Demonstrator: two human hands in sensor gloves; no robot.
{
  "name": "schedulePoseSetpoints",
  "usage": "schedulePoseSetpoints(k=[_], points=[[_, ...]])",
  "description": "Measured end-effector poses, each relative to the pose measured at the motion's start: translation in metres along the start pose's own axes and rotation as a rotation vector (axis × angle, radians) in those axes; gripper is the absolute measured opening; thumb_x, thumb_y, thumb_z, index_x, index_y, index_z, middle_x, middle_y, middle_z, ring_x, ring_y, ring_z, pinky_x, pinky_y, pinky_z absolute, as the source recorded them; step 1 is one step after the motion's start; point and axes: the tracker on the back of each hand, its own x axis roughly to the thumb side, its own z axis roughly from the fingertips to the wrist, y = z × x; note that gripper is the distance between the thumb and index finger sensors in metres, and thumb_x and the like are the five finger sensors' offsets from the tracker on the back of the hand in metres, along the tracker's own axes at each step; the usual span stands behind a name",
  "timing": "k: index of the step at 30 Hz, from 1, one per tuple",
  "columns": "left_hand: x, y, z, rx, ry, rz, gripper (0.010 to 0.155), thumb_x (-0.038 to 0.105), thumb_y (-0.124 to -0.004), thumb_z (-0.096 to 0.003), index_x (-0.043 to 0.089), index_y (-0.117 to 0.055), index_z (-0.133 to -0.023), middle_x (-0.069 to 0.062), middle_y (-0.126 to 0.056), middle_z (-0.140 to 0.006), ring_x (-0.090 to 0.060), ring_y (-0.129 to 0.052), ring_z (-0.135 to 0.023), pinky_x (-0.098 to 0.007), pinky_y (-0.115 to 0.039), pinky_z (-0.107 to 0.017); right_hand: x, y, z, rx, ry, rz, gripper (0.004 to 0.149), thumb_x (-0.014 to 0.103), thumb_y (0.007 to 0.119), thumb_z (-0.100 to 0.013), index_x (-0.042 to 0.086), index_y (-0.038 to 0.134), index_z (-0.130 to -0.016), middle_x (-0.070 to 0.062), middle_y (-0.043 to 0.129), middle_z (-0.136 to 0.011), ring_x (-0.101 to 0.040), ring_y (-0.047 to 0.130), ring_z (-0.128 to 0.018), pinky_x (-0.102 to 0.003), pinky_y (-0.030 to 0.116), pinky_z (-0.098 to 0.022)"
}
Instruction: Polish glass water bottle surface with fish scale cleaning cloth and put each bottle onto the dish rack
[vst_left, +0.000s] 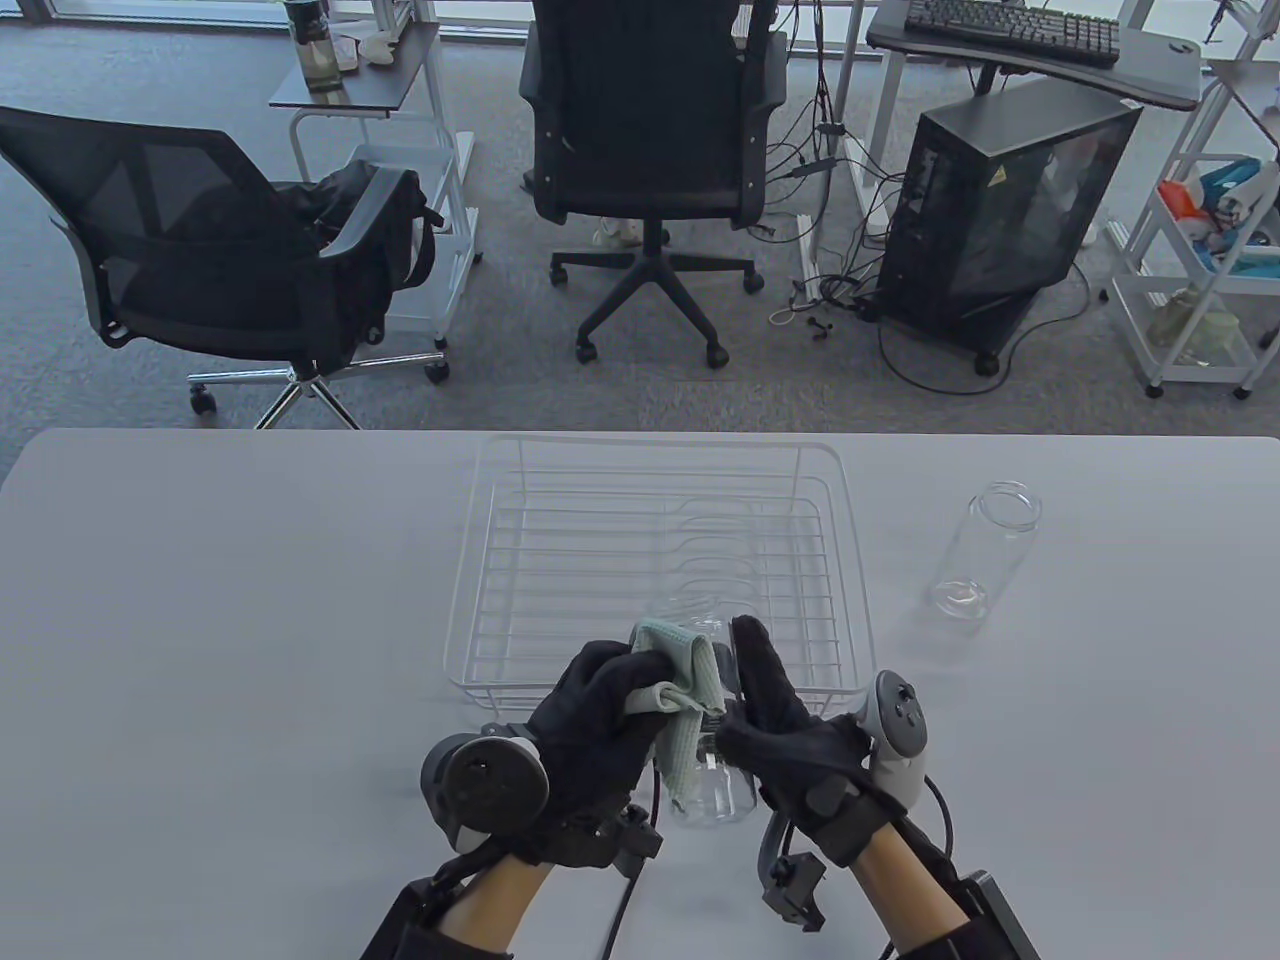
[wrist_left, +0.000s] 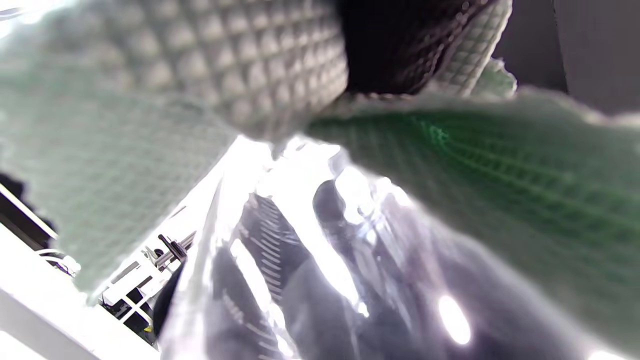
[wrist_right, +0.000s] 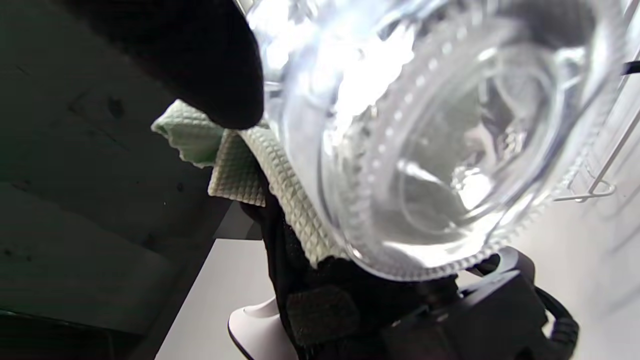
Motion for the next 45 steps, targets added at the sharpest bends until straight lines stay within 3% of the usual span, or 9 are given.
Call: schedulePoseSetpoints(k=[6,13,21,25,28,30,36,40,45], points=[[0.001,-0.008,0.002,-0.039,0.01,0.022,0.04,0.036,-0.081,-0.0562,0.035,-0.07,-0.095,-0.009,-0.079,-0.091,-0.032,-0.092,-0.067,-0.051,-0.082,-0.054,0.0,-0.001,0.002,-0.086,-0.037,-0.021,0.101,0.048,0.087,-0.05,0.023,0.01,-0.11,-0.006,0.018,-0.114,-0.052,0.054,-0.084,-0.062,0.059,-0.056],[0.015,-0.033,0.009,-0.154,-0.084,-0.043,0.041,0.036,-0.082,-0.0557,0.035,-0.07,-0.094,-0.009,-0.079,-0.09,-0.031,-0.092,-0.067,-0.05,-0.082,-0.054,0.014,-0.02,0.005,-0.265,-0.122,-0.033,0.1,0.049,0.088,-0.049,0.018,0.014,-0.111,-0.008,0.022,-0.113,-0.05,0.054,-0.082,-0.061,0.058,-0.056],[0.018,-0.035,0.009,-0.148,-0.119,-0.027,0.041,0.038,-0.08,-0.0561,0.036,-0.068,-0.095,-0.009,-0.077,-0.09,-0.031,-0.091,-0.069,-0.05,-0.081,-0.055,0.016,-0.02,0.004,-0.138,-0.069,-0.025,0.104,0.056,0.08,-0.052,0.002,0.013,-0.11,-0.028,0.031,-0.11,-0.049,0.048,-0.083,-0.054,0.052,-0.058],[0.014,-0.024,0.006,-0.102,-0.081,0.0,0.041,0.037,-0.08,-0.0563,0.036,-0.067,-0.095,-0.009,-0.077,-0.091,-0.031,-0.09,-0.07,-0.051,-0.081,-0.056,0.013,-0.013,0.001,-0.008,-0.063,-0.121,0.095,0.062,0.068,-0.057,0.015,0.006,-0.112,-0.029,0.029,-0.113,-0.053,0.039,-0.088,-0.058,0.045,-0.06],[0.008,-0.018,0.004,-0.074,-0.047,0.04,0.041,0.037,-0.08,-0.0561,0.036,-0.067,-0.095,-0.009,-0.077,-0.091,-0.032,-0.09,-0.07,-0.051,-0.081,-0.056,0.01,-0.008,0.002,0.073,-0.005,-0.165,0.087,0.057,0.065,-0.061,0.026,0.002,-0.112,-0.025,0.021,-0.116,-0.065,0.031,-0.095,-0.073,0.041,-0.061],[0.007,-0.013,0.003,-0.053,-0.04,0.034,0.041,0.037,-0.08,-0.0562,0.036,-0.067,-0.095,-0.009,-0.077,-0.091,-0.032,-0.09,-0.07,-0.051,-0.08,-0.056,0.007,-0.006,0.002,0.093,0.012,-0.168,0.082,0.053,0.065,-0.062,0.031,0.003,-0.111,-0.021,0.018,-0.117,-0.07,0.038,-0.095,-0.08,0.047,-0.056],[0.004,0.002,-0.004,0.015,-0.003,0.053,0.041,0.037,-0.08,-0.0565,0.035,-0.068,-0.095,-0.01,-0.078,-0.09,-0.032,-0.09,-0.069,-0.052,-0.08,-0.056,0.006,-0.001,0.0,0.185,0.04,-0.139,0.089,0.042,0.077,-0.058,0.037,0.005,-0.109,-0.017,0.009,-0.113,-0.061,0.051,-0.093,-0.074,0.058,-0.057],[0.002,0.001,-0.003,0.024,0.016,0.071,0.041,0.036,-0.08,-0.0569,0.035,-0.067,-0.096,-0.01,-0.077,-0.092,-0.033,-0.09,-0.07,-0.051,-0.08,-0.056,0.007,-0.002,-0.001,0.169,0.014,-0.12,0.09,0.041,0.08,-0.057,0.037,0.007,-0.109,-0.019,0.01,-0.115,-0.058,0.049,-0.093,-0.072,0.054,-0.059],[0.005,-0.008,-0.003,-0.014,0.007,0.059,0.041,0.036,-0.08,-0.0567,0.035,-0.067,-0.096,-0.01,-0.078,-0.091,-0.032,-0.091,-0.068,-0.051,-0.081,-0.055,0.014,-0.012,0.0,0.053,-0.021,0.003,0.088,0.042,0.083,-0.054,0.036,0.017,-0.111,-0.01,0.023,-0.119,-0.056,0.054,-0.093,-0.072,0.055,-0.057]])
